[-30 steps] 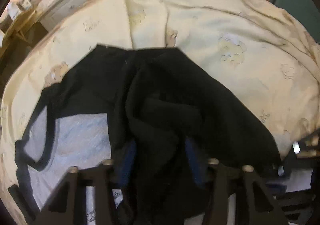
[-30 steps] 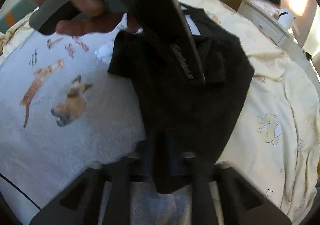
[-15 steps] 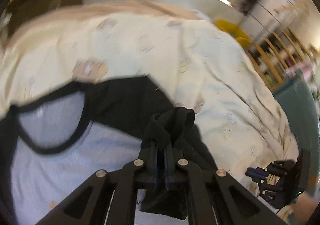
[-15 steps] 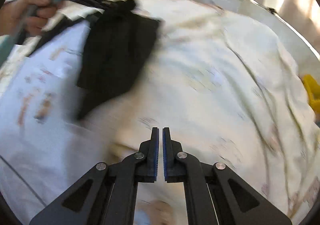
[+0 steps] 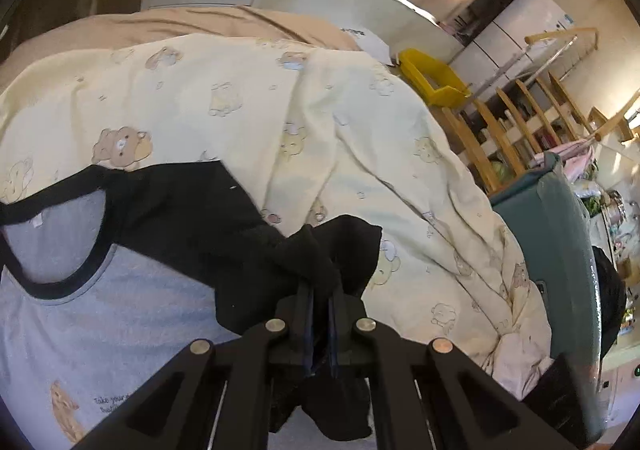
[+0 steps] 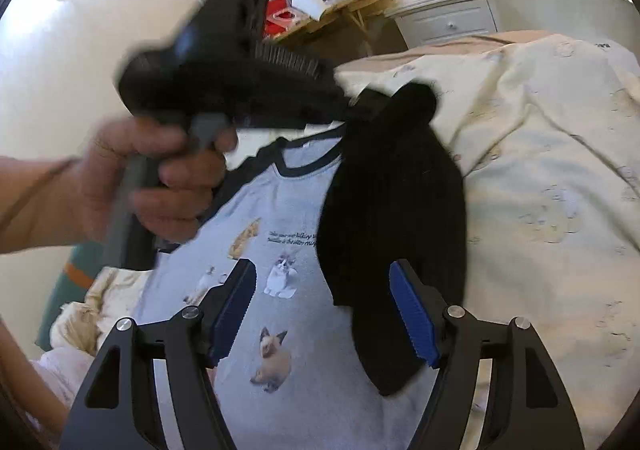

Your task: Fold clothes

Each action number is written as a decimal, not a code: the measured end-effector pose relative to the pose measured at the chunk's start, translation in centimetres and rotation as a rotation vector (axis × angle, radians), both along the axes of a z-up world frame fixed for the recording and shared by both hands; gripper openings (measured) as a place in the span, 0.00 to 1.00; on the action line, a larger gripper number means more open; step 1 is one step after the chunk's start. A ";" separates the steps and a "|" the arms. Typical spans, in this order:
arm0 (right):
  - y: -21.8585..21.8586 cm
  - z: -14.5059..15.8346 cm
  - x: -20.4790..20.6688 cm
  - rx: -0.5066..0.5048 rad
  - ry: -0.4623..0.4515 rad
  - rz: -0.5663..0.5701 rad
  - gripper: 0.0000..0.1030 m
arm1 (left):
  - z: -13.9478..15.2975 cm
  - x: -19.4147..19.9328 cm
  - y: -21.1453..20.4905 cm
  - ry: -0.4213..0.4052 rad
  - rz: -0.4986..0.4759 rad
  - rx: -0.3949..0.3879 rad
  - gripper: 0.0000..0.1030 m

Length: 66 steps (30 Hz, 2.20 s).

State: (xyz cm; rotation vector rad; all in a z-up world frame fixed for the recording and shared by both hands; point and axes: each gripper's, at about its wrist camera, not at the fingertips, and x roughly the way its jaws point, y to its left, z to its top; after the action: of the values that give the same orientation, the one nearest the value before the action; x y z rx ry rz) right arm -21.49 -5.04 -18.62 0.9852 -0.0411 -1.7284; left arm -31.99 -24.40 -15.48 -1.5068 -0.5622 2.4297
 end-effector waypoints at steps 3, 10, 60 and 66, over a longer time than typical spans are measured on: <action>-2.7 -1.7 0.6 0.045 0.007 0.005 0.70 | 0.0 -0.1 0.4 0.000 -0.005 -0.013 0.04; -5.4 -6.3 -1.7 0.146 -0.032 -0.037 0.49 | -0.6 -0.3 0.3 -0.017 0.007 -0.017 0.04; -0.4 -4.0 -1.0 0.264 -0.060 -0.138 0.38 | -7.1 5.2 -0.9 -0.123 -0.241 -0.605 0.57; -1.5 -5.5 -2.0 0.301 -0.082 -0.155 0.38 | -8.8 3.2 0.7 -0.131 -0.267 -0.716 0.57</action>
State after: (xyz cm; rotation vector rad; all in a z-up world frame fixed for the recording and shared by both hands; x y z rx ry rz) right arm -23.51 -6.55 -24.14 1.3014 0.0948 -1.8701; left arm -28.80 -23.65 -24.32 -1.8385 0.5310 2.4366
